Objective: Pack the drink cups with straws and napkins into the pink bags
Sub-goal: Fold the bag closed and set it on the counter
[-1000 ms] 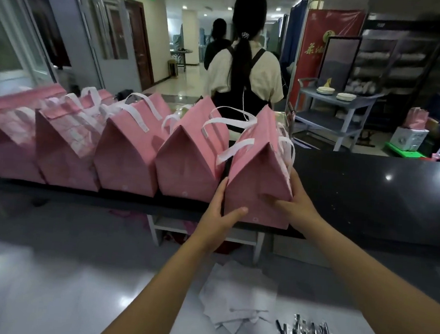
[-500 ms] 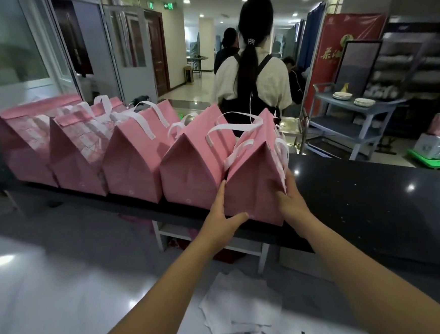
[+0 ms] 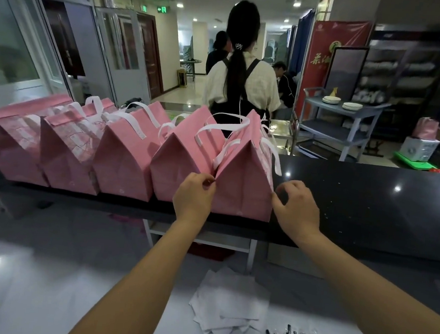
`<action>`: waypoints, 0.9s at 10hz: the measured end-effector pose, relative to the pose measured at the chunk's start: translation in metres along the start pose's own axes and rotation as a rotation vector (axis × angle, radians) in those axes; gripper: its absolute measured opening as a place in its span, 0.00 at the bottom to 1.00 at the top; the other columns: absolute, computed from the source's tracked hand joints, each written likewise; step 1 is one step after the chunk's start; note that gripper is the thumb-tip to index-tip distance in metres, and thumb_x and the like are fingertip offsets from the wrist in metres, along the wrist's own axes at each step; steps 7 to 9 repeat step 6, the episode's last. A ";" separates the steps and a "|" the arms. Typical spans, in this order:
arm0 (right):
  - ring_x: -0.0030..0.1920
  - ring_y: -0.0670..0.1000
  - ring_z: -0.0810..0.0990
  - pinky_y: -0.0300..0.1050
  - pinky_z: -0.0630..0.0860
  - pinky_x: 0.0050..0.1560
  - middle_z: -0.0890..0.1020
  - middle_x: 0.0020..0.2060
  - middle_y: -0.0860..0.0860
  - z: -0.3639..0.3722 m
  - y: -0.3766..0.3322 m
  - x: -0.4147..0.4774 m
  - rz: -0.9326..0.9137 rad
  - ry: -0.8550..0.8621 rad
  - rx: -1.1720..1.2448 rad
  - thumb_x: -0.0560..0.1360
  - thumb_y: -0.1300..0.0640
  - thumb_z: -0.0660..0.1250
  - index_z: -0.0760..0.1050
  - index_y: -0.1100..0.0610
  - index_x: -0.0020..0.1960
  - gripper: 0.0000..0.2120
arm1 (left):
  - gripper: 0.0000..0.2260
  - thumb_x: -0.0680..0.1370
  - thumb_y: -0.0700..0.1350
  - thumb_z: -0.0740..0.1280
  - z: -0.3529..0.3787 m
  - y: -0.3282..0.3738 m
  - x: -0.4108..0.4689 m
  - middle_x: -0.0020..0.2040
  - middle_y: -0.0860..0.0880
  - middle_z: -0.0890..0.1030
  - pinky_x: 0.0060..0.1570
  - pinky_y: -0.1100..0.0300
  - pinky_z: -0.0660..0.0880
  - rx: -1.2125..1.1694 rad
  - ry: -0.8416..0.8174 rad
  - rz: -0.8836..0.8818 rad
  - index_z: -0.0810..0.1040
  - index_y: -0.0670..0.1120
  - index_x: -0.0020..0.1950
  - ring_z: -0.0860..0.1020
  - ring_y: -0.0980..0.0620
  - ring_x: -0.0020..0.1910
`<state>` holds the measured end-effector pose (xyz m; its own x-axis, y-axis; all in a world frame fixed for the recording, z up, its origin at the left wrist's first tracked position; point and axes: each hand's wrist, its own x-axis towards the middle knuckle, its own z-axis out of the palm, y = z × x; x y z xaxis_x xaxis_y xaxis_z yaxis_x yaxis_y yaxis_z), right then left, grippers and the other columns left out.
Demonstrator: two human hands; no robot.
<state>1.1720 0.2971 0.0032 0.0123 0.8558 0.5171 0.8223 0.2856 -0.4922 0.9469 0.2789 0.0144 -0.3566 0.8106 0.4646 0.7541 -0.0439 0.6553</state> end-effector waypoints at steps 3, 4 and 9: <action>0.58 0.55 0.71 0.50 0.75 0.44 0.70 0.61 0.54 -0.004 -0.014 0.012 0.000 -0.090 -0.166 0.79 0.54 0.62 0.77 0.58 0.55 0.10 | 0.07 0.79 0.46 0.69 0.005 0.007 0.005 0.46 0.50 0.68 0.35 0.56 0.68 0.111 0.077 0.081 0.85 0.44 0.49 0.70 0.51 0.42; 0.57 0.55 0.70 0.48 0.70 0.42 0.69 0.59 0.53 0.000 -0.013 0.012 0.038 -0.097 -0.150 0.79 0.54 0.61 0.76 0.57 0.55 0.09 | 0.08 0.80 0.46 0.69 0.008 0.007 0.005 0.47 0.49 0.68 0.35 0.55 0.68 0.123 0.072 0.057 0.85 0.45 0.49 0.70 0.50 0.43; 0.58 0.56 0.72 0.54 0.77 0.53 0.71 0.60 0.53 -0.016 -0.009 0.010 0.023 -0.182 -0.123 0.79 0.44 0.63 0.74 0.54 0.55 0.14 | 0.09 0.79 0.50 0.69 -0.003 0.004 0.004 0.52 0.48 0.75 0.42 0.53 0.74 0.087 -0.005 0.060 0.84 0.48 0.55 0.76 0.46 0.54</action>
